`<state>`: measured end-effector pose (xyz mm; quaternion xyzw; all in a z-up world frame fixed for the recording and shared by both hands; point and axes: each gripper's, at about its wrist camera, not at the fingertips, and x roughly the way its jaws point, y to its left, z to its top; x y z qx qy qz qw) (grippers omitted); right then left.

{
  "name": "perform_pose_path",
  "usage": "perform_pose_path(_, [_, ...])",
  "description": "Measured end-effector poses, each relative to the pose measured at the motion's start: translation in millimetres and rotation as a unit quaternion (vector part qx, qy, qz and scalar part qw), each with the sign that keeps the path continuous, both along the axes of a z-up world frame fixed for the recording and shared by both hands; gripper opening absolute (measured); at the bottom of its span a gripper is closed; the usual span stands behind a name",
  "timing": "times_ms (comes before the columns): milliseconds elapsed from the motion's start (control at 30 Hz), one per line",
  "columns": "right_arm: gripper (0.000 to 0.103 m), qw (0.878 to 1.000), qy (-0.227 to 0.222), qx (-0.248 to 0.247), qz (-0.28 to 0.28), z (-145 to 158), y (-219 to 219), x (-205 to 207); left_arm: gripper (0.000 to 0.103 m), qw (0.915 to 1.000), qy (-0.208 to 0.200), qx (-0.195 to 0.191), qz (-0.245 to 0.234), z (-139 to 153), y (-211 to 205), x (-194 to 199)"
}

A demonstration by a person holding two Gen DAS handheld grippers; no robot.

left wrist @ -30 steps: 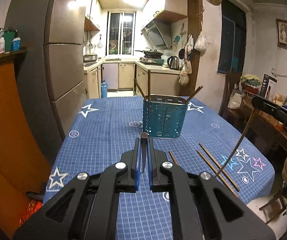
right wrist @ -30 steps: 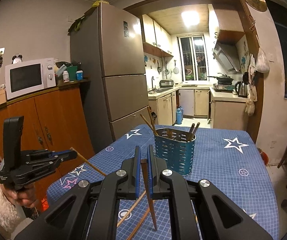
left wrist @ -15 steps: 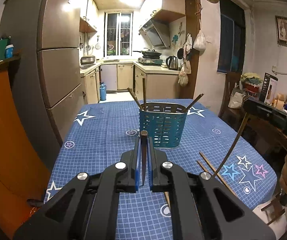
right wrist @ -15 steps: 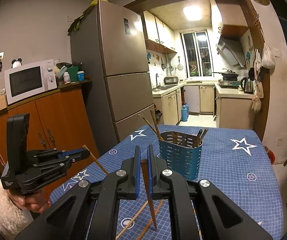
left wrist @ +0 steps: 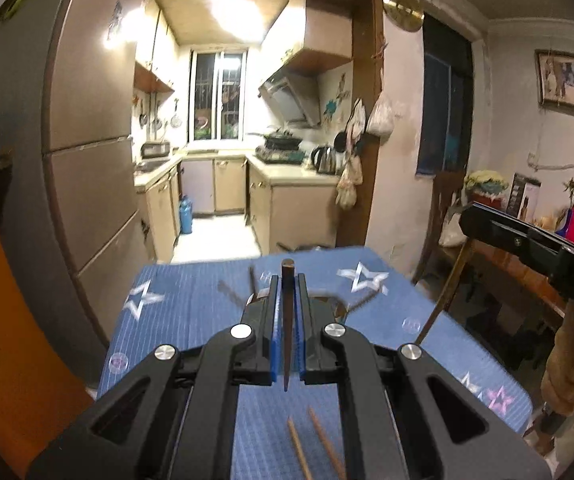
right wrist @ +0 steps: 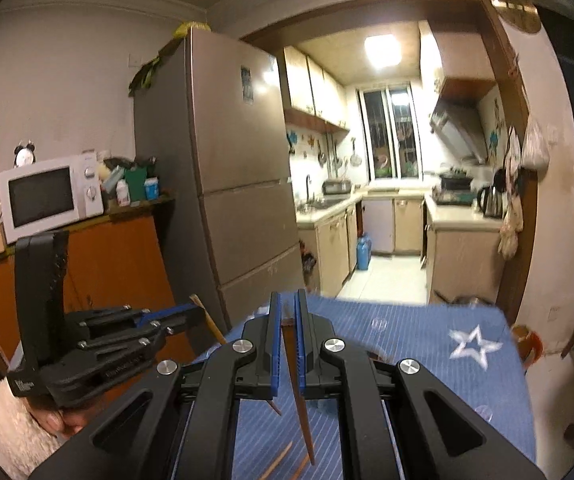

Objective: Organize utensils
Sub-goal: 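Lift both held chopsticks and carry them above the teal holder, then open the left tool to drop its chopstick in the holder while the right tool releases its own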

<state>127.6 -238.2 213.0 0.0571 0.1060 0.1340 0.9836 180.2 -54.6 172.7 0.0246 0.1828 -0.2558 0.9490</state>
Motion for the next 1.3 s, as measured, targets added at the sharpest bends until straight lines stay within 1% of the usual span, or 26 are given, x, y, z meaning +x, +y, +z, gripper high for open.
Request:
perform_pose_path(100, [0.008,0.999,-0.032,-0.001,-0.017,31,-3,10,0.005,0.9994,-0.033,-0.005,0.002,23,-15,14])
perform_pose_path(200, [0.008,0.998,-0.06,0.012,-0.034,55,-8,27,0.005,0.9986,-0.051,-0.016,0.002,35,-27,33])
perform_pose_path(300, [0.008,0.995,-0.073,0.025,-0.055,61,-14,52,0.005,0.9983,-0.053,-0.025,0.003,33,-40,57])
perform_pose_path(433, [0.008,0.994,-0.071,0.027,-0.083,53,-18,86,0.005,0.9982,-0.056,-0.013,0.013,15,-55,83])
perform_pose_path(533, [0.008,0.993,-0.06,0.038,-0.098,34,-24,114,0.005,0.9989,-0.044,-0.008,0.016,-3,-59,97])
perform_pose_path(633, [0.008,0.992,-0.045,0.035,-0.112,13,-22,136,0.005,0.9989,-0.039,-0.003,0.023,-18,-60,109])
perform_pose_path(700, [0.008,0.992,-0.031,0.034,-0.116,0,-22,147,0.005,0.9992,-0.029,-0.003,0.028,-30,-58,116])
perform_pose_path(767, [0.008,0.994,-0.012,0.036,-0.107,-14,-23,158,0.005,0.9996,-0.01,-0.003,0.028,-41,-57,123])
perform_pose_path(800, [0.008,0.994,-0.002,0.035,-0.108,-19,-22,164,0.005,0.9994,-0.001,-0.004,0.035,-47,-55,126])
perform_pose_path(900, [0.008,0.992,0.006,0.037,-0.121,-29,-26,170,0.006,0.9988,0.008,-0.005,0.047,-51,-50,134])
perform_pose_path(933, [0.008,0.992,0.008,0.041,-0.123,-30,-28,170,0.009,0.9987,0.011,-0.008,0.049,-51,-47,136])
perform_pose_path(967, [0.008,0.991,0.004,0.04,-0.127,-28,-31,168,0.016,0.9985,0.012,-0.015,0.051,-49,-42,136])
perform_pose_path(1033, [0.008,0.991,-0.004,0.039,-0.131,-23,-35,162,0.023,0.9977,0.004,-0.034,0.058,-39,-30,133])
perform_pose_path(1200, [0.008,0.989,-0.032,0.042,-0.135,-7,-46,136,0.023,0.9941,-0.023,-0.083,0.067,-7,-6,117])
perform_pose_path(1233, [0.008,0.989,-0.037,0.04,-0.136,-4,-49,129,0.023,0.9926,-0.034,-0.096,0.066,2,3,107])
perform_pose_path(1267, [0.008,0.989,-0.041,0.037,-0.135,-1,-52,121,0.023,0.9918,-0.04,-0.101,0.068,7,5,103])
perform_pose_path(1300, [0.008,0.989,-0.043,0.034,-0.135,1,-55,112,0.023,0.9901,-0.054,-0.107,0.073,14,13,89])
